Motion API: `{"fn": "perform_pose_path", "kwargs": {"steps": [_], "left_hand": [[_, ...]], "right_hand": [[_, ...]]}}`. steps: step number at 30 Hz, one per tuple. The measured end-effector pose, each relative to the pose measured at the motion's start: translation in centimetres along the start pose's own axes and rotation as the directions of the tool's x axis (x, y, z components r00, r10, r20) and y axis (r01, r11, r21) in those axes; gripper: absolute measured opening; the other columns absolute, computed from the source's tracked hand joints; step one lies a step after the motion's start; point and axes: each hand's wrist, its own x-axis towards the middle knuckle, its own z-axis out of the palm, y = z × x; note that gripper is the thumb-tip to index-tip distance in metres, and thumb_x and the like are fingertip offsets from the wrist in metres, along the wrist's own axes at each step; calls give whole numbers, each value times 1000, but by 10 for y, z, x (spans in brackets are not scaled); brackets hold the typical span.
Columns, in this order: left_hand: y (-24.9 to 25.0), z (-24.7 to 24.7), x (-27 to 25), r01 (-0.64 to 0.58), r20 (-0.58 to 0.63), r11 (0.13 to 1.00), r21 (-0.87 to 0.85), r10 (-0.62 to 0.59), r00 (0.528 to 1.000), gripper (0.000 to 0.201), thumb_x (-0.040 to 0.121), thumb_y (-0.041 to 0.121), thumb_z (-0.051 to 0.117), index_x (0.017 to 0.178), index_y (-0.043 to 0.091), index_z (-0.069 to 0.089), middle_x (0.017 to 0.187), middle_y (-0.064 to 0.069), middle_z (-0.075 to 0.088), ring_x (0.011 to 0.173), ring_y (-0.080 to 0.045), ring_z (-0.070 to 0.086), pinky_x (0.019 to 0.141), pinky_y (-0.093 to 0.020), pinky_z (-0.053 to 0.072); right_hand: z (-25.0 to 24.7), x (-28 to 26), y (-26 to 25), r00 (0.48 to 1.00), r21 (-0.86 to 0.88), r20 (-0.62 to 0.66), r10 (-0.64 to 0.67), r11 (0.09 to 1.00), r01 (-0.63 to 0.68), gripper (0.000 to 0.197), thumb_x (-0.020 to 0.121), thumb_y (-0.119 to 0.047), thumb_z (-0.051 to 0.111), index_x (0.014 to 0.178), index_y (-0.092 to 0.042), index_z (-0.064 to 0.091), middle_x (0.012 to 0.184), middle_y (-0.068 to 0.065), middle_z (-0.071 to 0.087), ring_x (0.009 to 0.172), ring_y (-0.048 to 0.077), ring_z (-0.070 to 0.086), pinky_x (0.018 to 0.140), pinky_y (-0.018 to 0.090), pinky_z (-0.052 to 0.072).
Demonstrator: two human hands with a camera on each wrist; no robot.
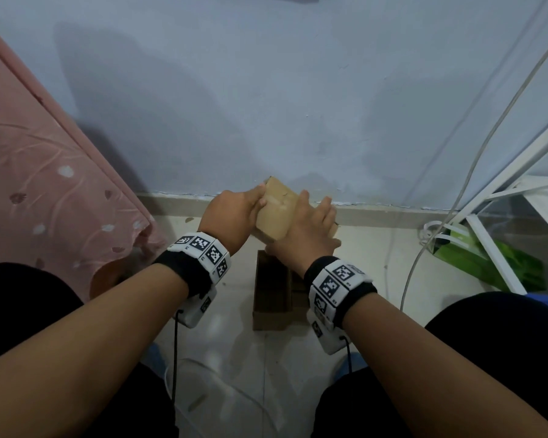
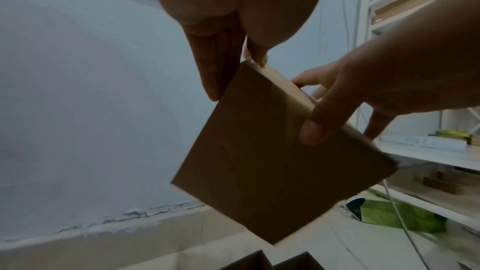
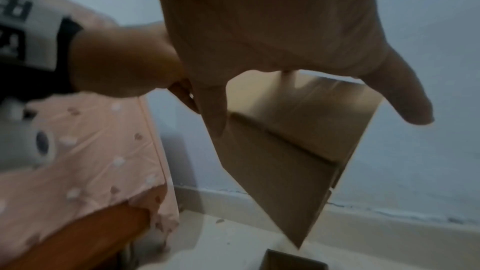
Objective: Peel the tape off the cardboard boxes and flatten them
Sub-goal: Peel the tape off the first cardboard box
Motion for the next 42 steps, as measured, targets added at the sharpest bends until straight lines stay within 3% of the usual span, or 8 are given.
{"fn": "perform_pose_path", "kwargs": {"steps": [4, 8, 12, 16, 19, 22, 31, 42], "left_hand": [[6, -2, -3, -32, -13, 999, -32, 31, 999, 33, 103, 31, 52, 128, 18, 69, 95, -14, 77, 86, -40, 67, 76, -46, 53], [8, -7, -2, -42, -3, 999, -26, 42, 999, 34, 105, 34, 46, 123, 17, 69, 91, -14, 75, 83, -40, 66, 73, -44, 52], [7, -5, 2, 90, 6, 995, -51, -90, 996, 34, 109, 30, 31, 121, 10, 55, 83, -19, 66, 83, -42, 63, 67, -39, 39], [9, -8, 3, 101, -68, 982, -160, -113, 991, 38, 103, 11, 35, 139, 5, 46, 116, -18, 60, 104, -38, 60, 88, -48, 47], [12, -15, 8, 102, -146, 986, -131, -121, 982, 31, 109, 25, 31, 99, 6, 54, 89, -9, 55, 85, -34, 56, 73, -40, 38], [14, -24, 14, 147, -118, 989, 5, -145, 982, 43, 109, 30, 28, 72, 12, 41, 61, 1, 37, 67, -31, 45, 64, -36, 29], [8, -25, 21, 136, -18, 989, 58, -135, 991, 31, 105, 14, 37, 77, 12, 49, 58, 2, 40, 65, -27, 43, 64, -32, 29], [12, -21, 9, 120, 74, 987, 105, -128, 989, 33, 108, 33, 29, 86, 15, 47, 92, -17, 65, 88, -41, 61, 71, -40, 42]], "right_hand": [[10, 3, 3, 985, -176, -158, -62, 984, 34, 118, 69, -64, 70, 157, -22, 3, 161, 19, 23, 151, 37, 20, 109, 73, 27], [14, 8, 5, 941, -235, -310, -132, 970, 58, 96, 61, -66, 65, 140, -20, 35, 121, 10, 58, 112, 32, 54, 96, 59, 39], [17, 8, 5, 961, -276, -250, -119, 960, 48, 94, 63, -62, 67, 139, -20, 33, 123, 10, 56, 113, 32, 52, 92, 53, 38], [16, 5, 6, 968, -321, -211, -135, 945, 62, 97, 65, -64, 63, 145, -20, 30, 124, 10, 54, 115, 32, 51, 95, 56, 38], [17, 4, 6, 969, -342, -198, -147, 937, 72, 95, 63, -61, 63, 144, -20, 32, 124, 10, 55, 115, 33, 51, 99, 61, 38], [20, 3, 4, 970, -352, -188, -156, 932, 82, 101, 63, -62, 67, 147, -21, 29, 125, 10, 54, 117, 32, 50, 102, 62, 36], [17, 2, 1, 964, -339, -197, -176, 935, 101, 104, 64, -60, 68, 150, -20, 25, 127, 10, 53, 117, 33, 49, 100, 60, 38], [16, 4, 0, 970, -338, -176, -165, 936, 98, 103, 66, -59, 68, 150, -21, 22, 131, 11, 50, 122, 33, 46, 105, 62, 34]]}}
